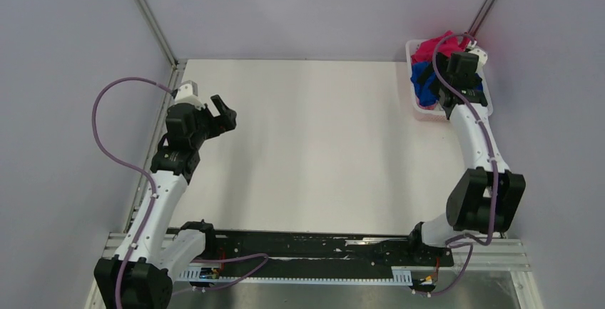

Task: Fold and stack the t-shirts
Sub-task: Grab crumpled tshirt from bin with the right arm

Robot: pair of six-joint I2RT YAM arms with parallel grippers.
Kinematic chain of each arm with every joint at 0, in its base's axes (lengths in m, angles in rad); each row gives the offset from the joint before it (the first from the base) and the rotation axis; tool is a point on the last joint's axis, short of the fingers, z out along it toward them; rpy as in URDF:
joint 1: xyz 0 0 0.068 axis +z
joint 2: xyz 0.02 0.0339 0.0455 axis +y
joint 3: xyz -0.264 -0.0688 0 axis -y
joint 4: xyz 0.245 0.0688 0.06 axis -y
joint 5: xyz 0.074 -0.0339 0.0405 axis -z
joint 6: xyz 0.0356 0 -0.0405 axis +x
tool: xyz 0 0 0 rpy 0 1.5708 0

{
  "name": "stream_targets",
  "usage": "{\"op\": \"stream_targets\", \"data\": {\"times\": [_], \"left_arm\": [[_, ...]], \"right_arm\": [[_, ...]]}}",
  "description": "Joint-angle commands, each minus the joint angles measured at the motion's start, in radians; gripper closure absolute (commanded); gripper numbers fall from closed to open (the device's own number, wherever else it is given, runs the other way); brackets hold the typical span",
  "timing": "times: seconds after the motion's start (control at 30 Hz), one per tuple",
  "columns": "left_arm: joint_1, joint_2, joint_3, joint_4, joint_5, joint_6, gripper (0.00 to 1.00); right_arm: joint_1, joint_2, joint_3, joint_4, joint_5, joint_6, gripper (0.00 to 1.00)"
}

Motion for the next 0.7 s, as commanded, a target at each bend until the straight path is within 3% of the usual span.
{"op": "stream_targets", "data": {"times": [0.0,0.1,0.23,0.27,0.3,0.37,0.43,0.67], "left_arm": [[0.002,0.011,-0.004,0.035,-0.005,0.009,0.0],[0.002,0.022,-0.003,0.032,-0.007,0.011,0.0],[0.002,0.034,-0.001,0.033,-0.007,0.01,0.0],[0.002,0.038,0.001,0.034,-0.007,0.01,0.0],[0.002,0.04,0.001,0.034,-0.007,0.01,0.0],[0.002,0.044,0.001,0.035,-0.007,0.01,0.0],[0.002,0.046,0.001,0.036,-0.008,0.01,0.0],[0.002,0.046,-0.003,0.051,0.006,0.002,0.0]], "right_arm": [[-0.041,0.2,0.19,-0.063,0.083,-0.061,0.0],[-0.064,0.336,0.292,-0.071,0.124,-0.061,0.01],[-0.1,0.504,0.426,-0.068,0.108,-0.062,0.16],[-0.105,0.529,0.459,-0.068,0.109,-0.066,0.25],[-0.108,0.552,0.484,-0.064,0.113,-0.07,0.4],[-0.111,0.569,0.519,-0.059,0.119,-0.085,0.77],[-0.11,0.543,0.529,-0.054,0.115,-0.091,0.99],[-0.11,0.311,0.501,-0.021,0.151,-0.135,1.0]]}}
